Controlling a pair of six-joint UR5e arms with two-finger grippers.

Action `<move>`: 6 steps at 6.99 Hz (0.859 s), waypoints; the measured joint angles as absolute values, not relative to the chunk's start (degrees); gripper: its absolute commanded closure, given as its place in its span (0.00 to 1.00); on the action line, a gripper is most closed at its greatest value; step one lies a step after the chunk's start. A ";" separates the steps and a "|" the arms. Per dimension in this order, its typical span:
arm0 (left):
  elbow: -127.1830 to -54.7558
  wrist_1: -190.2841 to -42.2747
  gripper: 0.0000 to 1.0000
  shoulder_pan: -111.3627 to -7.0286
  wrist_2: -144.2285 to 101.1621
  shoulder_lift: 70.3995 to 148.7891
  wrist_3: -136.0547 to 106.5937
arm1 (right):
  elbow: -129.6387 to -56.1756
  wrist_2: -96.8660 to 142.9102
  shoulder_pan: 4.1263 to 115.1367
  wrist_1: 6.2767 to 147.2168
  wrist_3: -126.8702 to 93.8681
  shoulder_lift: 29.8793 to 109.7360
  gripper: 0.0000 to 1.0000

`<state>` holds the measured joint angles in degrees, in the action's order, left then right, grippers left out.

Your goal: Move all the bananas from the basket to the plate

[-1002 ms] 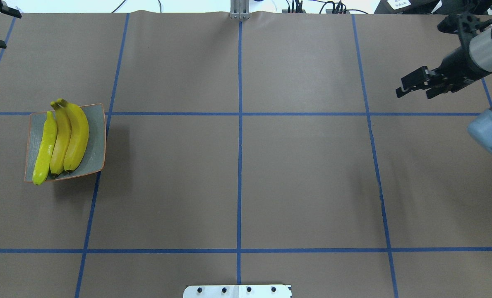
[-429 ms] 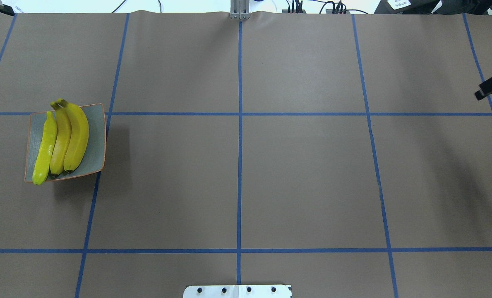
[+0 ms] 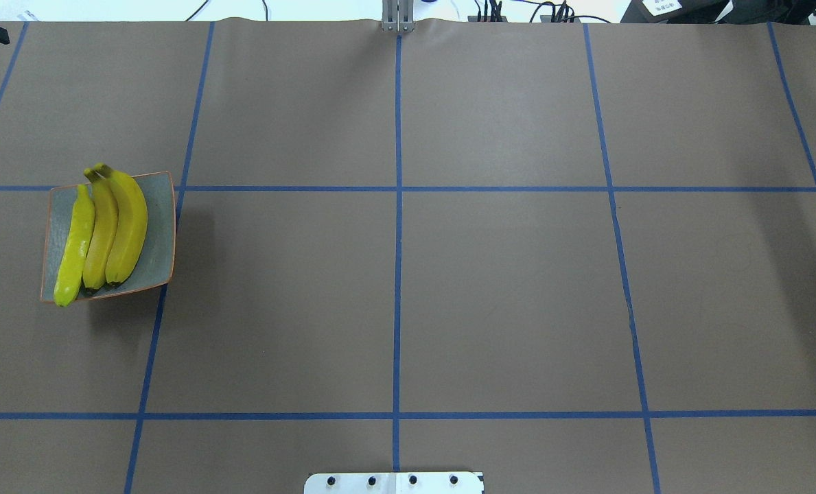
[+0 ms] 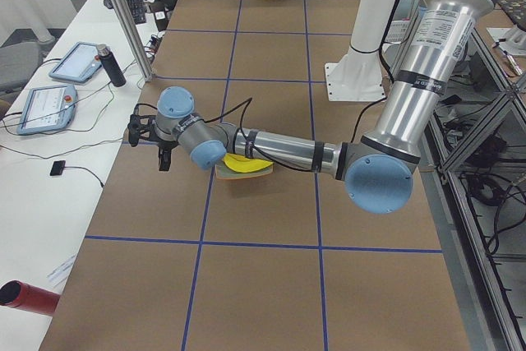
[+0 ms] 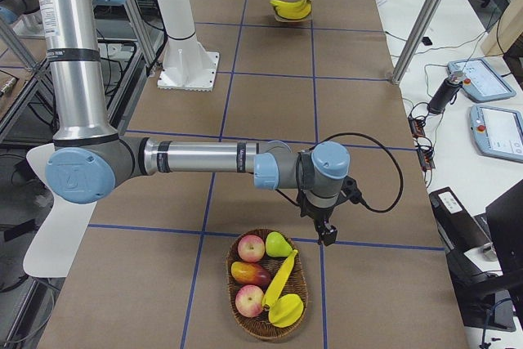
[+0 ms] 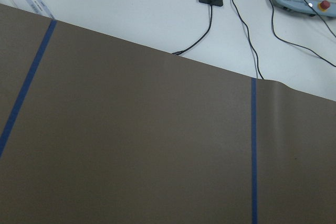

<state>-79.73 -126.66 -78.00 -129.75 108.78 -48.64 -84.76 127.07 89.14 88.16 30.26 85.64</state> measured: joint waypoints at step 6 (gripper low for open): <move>-83.84 -122.26 0.00 -77.19 -126.75 106.62 -44.03 | -73.23 119.46 91.65 81.84 45.65 89.37 0.01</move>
